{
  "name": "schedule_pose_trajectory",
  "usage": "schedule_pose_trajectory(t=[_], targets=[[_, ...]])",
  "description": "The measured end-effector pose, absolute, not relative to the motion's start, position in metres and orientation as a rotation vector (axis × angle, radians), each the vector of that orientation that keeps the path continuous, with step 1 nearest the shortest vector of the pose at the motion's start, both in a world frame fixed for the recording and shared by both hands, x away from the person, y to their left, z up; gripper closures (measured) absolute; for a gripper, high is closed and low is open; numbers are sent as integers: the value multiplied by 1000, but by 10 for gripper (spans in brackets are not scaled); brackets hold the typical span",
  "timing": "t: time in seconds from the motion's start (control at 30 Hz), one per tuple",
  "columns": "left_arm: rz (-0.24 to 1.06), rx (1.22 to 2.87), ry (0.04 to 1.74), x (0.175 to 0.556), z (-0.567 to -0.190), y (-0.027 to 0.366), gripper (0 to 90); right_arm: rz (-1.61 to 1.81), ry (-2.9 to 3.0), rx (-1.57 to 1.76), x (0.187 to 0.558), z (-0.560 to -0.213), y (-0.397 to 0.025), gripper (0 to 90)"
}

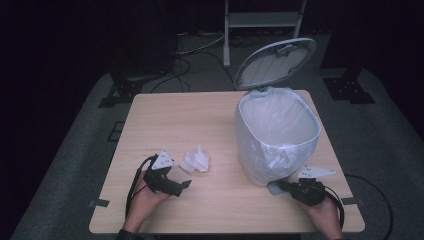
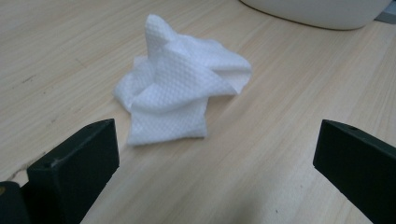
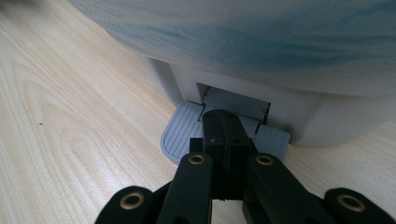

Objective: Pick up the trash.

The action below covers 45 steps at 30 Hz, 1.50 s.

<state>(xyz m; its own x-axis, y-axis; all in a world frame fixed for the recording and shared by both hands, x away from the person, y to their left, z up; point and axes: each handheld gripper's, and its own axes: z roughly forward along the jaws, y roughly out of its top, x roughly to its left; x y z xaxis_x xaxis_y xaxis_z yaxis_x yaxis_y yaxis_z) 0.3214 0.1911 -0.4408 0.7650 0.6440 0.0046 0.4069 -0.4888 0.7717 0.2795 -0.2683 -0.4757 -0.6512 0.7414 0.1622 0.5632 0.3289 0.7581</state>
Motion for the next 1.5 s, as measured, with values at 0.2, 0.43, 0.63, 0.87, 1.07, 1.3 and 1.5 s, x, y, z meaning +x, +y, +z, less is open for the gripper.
schedule_pose_trajectory(t=[0.2,0.43,0.63,0.87,1.07,1.3,1.5], targets=[[370,2133,774,330,-440,185,0,1223,2379,1190,280,-476,-268,900],[372,2141,768,340,-439,178,0,1225,2380,1191,280,-476,-269,900],[372,2137,755,347,-438,172,0,1225,2379,1191,280,-476,-269,900],[366,2131,754,352,-442,166,0,1228,2381,1192,280,-476,-269,900],[357,2132,760,359,-447,162,0,1227,2381,1193,280,-476,-269,900],[356,2138,775,369,-458,155,38,1230,2382,1195,280,-476,-269,900],[357,2162,799,377,-466,150,55,1230,2382,1194,280,-476,-269,900]])
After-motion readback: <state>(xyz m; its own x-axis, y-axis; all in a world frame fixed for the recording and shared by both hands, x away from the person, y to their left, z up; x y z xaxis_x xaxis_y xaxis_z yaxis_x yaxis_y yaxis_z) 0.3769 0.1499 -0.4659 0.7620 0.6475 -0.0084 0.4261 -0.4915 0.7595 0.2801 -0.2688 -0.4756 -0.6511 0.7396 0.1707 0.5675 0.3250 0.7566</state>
